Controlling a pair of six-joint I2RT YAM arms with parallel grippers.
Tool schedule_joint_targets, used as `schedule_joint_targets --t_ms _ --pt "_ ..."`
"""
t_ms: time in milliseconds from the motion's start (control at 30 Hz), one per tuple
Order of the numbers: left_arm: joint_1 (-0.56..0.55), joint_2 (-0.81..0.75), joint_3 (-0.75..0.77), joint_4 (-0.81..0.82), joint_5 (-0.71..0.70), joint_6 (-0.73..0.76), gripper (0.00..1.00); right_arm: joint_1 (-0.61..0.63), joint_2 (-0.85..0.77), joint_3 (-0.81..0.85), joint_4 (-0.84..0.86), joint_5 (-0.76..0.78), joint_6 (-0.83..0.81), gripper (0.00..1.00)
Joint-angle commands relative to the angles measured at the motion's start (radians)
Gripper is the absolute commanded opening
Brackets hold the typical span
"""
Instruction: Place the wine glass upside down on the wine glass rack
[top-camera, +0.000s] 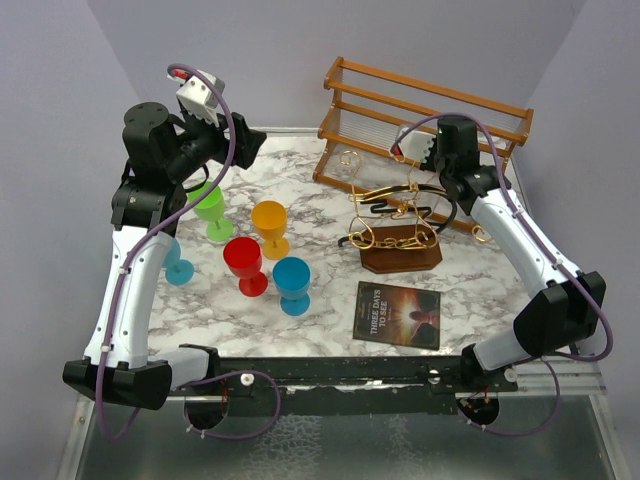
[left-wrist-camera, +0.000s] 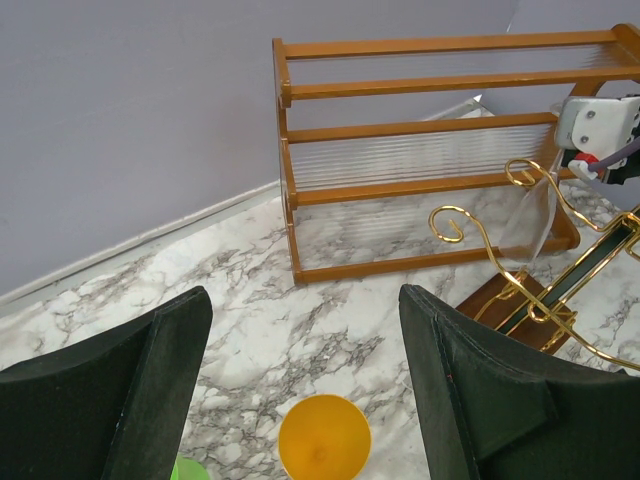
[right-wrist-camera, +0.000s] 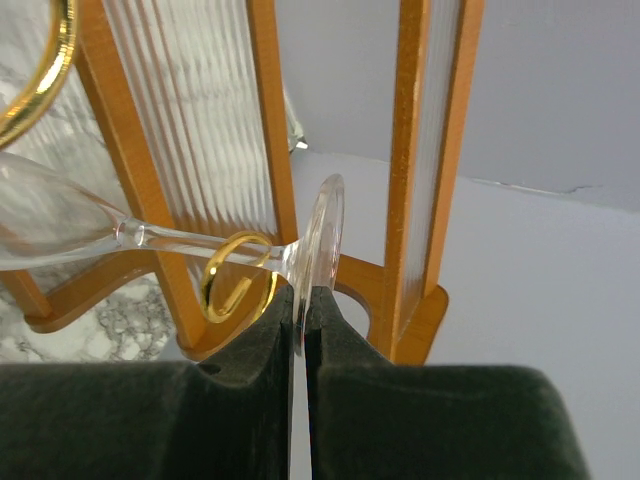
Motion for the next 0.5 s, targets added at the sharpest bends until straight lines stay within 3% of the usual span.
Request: schedule_joint_targets --t_ms 0,467 --pt "0.006 -0.003 0.005 0.026 0.026 0.001 0.79 0.000 -0.028 0.026 -0.047 -0.074 0.043 0.05" --pt "0.006 -0.004 0.000 0.030 0.024 0.012 0.79 0.000 -0.035 0.035 -0.132 -0.149 0.140 0.10"
